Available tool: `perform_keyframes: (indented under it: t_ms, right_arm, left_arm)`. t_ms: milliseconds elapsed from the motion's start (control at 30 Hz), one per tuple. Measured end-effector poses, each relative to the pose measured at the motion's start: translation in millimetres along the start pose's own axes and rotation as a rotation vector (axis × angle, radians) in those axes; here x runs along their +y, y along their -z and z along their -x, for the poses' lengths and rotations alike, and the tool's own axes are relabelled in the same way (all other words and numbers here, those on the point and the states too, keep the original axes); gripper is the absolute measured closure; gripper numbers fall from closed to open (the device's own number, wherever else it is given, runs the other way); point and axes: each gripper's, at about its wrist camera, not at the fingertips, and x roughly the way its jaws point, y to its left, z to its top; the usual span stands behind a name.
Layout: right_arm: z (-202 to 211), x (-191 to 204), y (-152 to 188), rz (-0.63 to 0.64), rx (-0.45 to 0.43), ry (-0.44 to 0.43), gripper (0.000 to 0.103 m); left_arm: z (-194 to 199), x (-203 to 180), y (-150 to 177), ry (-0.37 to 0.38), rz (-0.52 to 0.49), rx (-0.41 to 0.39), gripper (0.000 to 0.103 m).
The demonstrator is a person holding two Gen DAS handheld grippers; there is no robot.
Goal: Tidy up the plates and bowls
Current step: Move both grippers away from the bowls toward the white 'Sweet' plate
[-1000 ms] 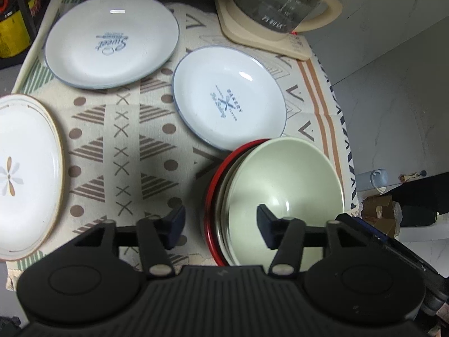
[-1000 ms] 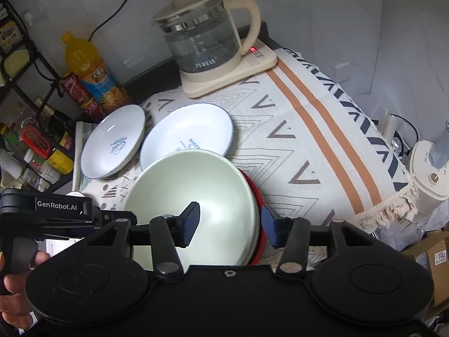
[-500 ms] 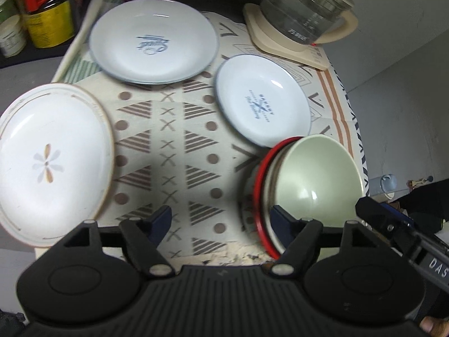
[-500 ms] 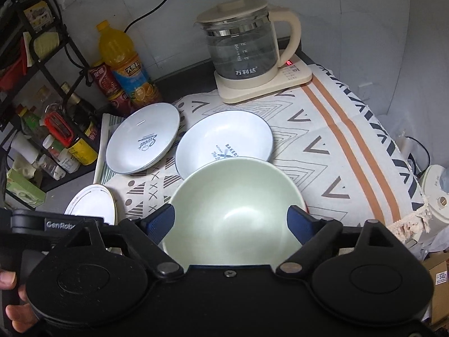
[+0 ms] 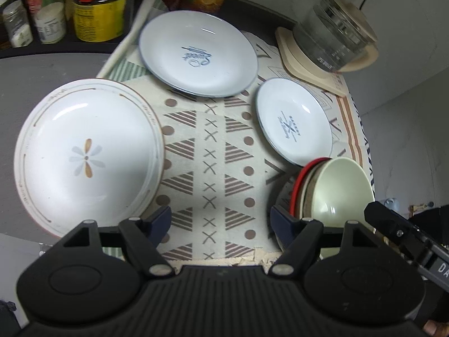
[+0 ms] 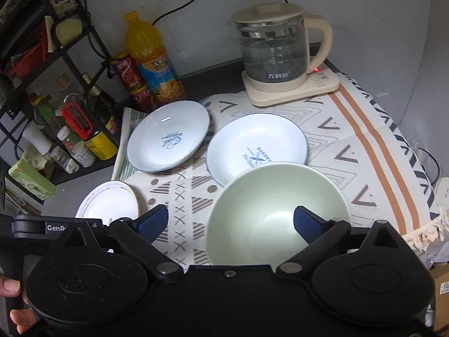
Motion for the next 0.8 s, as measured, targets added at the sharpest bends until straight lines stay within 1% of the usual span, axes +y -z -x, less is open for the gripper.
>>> perform_keyframes:
  t_ms: [100,167,300,400,500,567,667,800]
  right_arm:
    - [-2.1,6.9,-3.8,0.016,0.005,-0.010,0.004]
    - [-4.0,10.6,-6.4,0.026,0.009,-0.025,0.000]
    - [-11.7,18.2,-12.6,0.063,0.024,-0.047,0.000]
    - [-17.8,23.9,-17.6,0.098,0.025,-0.065,0.000]
    - [-25.9,28.4,-25.1,0.125,0.041,-0.091,0.000]
    - [-30.6,32.1,-30.9,0.143,0.050,-0.111,0.000]
    - [-39.2,37.9,-39.3,0.173,0.057,-0.133,0.000]
    - [-50.2,44.0,-49.4,0.205,0.070,-0.159,0.000]
  left_arm:
    - [2.5,6.8,0.4,-0.009,0.023,-0.010,0.027]
    - [4.3,12.1,1.3,-0.012,0.044,-0.017,0.027]
    - [4.8,19.6,2.3,-0.031,0.071,-0.020,0.026]
    - [8.4,22.5,1.4,-0.046,0.081,-0.041,0.026]
    - [14.3,27.7,-1.9,-0.060,0.127,-0.063,0.026]
    - [17.3,30.2,-5.0,-0.066,0.154,-0.078,0.026]
    - [17.5,30.6,-11.7,-0.096,0.165,-0.090,0.026]
    - [19.8,29.2,-20.5,-0.104,0.193,-0.120,0.026]
